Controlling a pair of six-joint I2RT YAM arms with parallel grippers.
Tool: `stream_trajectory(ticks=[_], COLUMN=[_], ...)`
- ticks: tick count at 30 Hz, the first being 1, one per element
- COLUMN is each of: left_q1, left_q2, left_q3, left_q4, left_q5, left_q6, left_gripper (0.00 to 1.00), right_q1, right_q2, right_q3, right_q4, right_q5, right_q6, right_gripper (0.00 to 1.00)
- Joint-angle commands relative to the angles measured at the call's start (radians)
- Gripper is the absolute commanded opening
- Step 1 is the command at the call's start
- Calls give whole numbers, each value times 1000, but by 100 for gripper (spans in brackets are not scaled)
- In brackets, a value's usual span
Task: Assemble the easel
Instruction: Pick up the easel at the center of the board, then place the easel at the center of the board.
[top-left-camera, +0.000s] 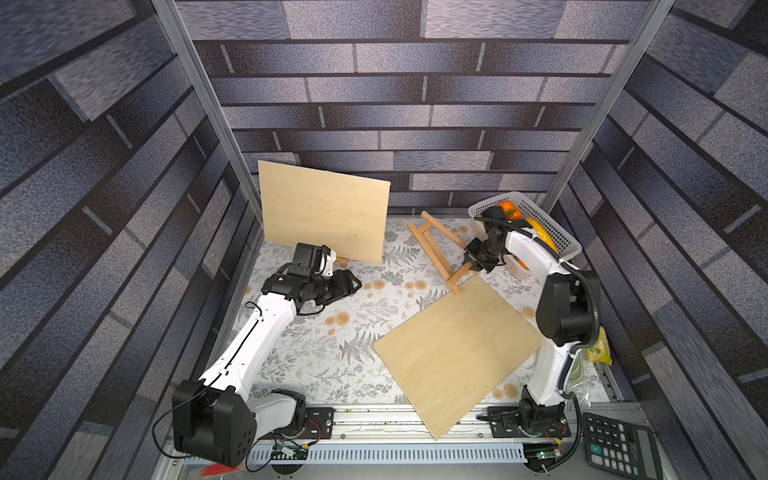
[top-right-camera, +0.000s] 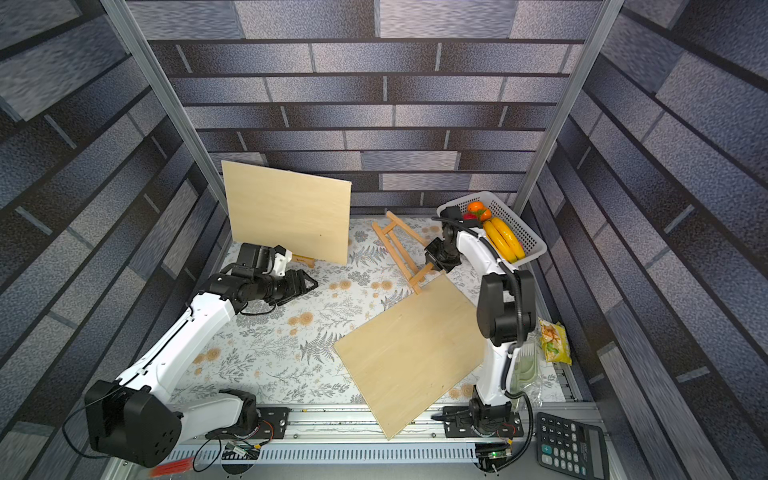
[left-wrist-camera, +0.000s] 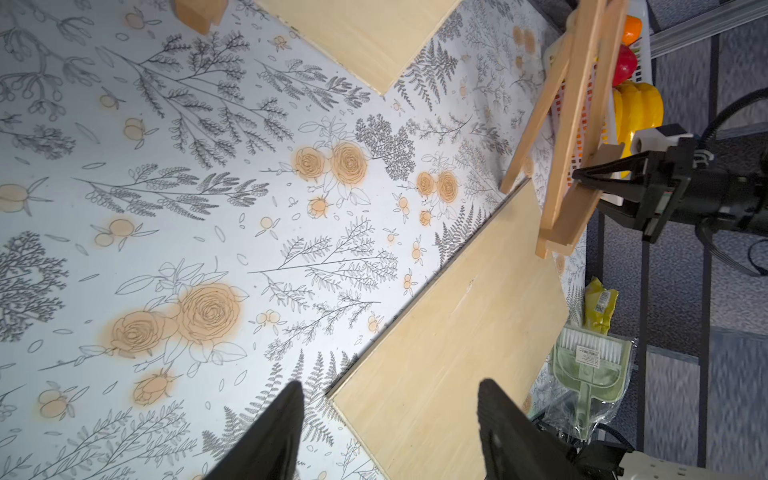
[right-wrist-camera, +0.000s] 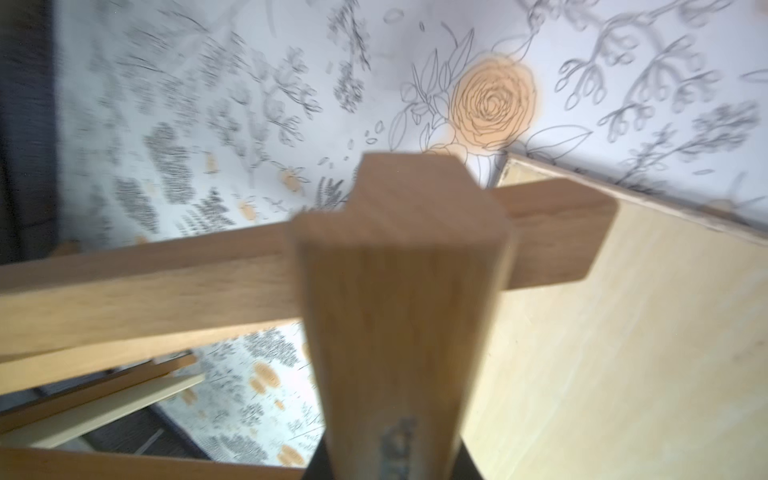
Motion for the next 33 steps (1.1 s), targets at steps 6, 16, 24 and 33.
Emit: stream_trajectory(ticks=[6,16,24,33], left_q1=[-155,-272,-263,-194], left_q2=[27,98,2,-334], left_q3=[55,121,38,-81], left_q4=[272,285,203,-99], left_q5=[-33,-265,-416,-672], left_q6=[-26,13,49,-75], left_gripper=[79,100,100,100], right_q1=[6,85,248,432], right_q2=[-252,-471,-468,-326], right_q3=[-183,-360,-450,-472], right_q4=[261,293,372,563], right_q5=[-395,-524,-542,-501], right_q6=[-1,54,110,197], right_gripper=[0,0,0,0])
